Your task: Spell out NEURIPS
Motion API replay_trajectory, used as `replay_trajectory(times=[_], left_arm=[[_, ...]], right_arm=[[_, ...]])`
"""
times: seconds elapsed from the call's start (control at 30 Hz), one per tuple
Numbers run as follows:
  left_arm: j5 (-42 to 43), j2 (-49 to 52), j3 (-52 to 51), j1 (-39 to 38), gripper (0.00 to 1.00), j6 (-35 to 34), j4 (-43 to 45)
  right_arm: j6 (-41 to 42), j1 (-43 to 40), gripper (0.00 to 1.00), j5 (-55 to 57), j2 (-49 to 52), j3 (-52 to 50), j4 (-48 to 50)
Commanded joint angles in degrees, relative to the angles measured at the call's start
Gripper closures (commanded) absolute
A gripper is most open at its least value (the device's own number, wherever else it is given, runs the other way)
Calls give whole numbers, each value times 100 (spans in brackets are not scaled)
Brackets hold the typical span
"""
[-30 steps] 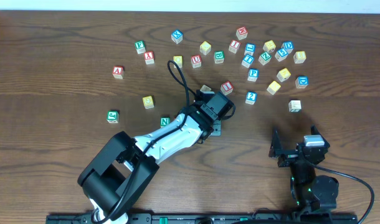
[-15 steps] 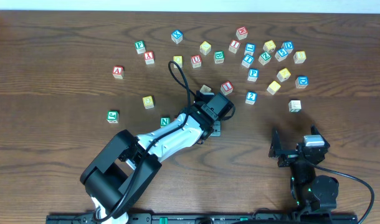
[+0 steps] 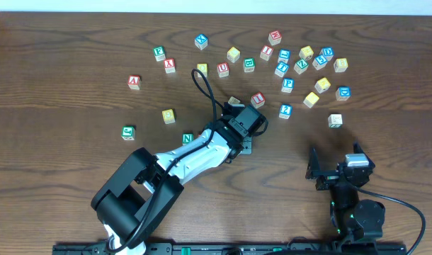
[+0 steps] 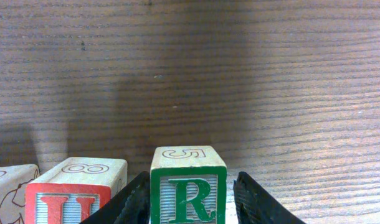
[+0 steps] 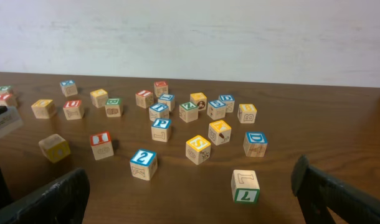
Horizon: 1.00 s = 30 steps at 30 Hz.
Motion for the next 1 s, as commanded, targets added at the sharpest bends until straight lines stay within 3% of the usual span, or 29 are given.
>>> replay_trajectory(times=[0.0,0.97], left_arm=[[-81,68,-76,0,57,144,-7],[-382,-184,101,4,58,470,13]], right_arm=[[81,-48,1,4,-24,-7,-26],[81,-48,1,4,-24,-7,-26]])
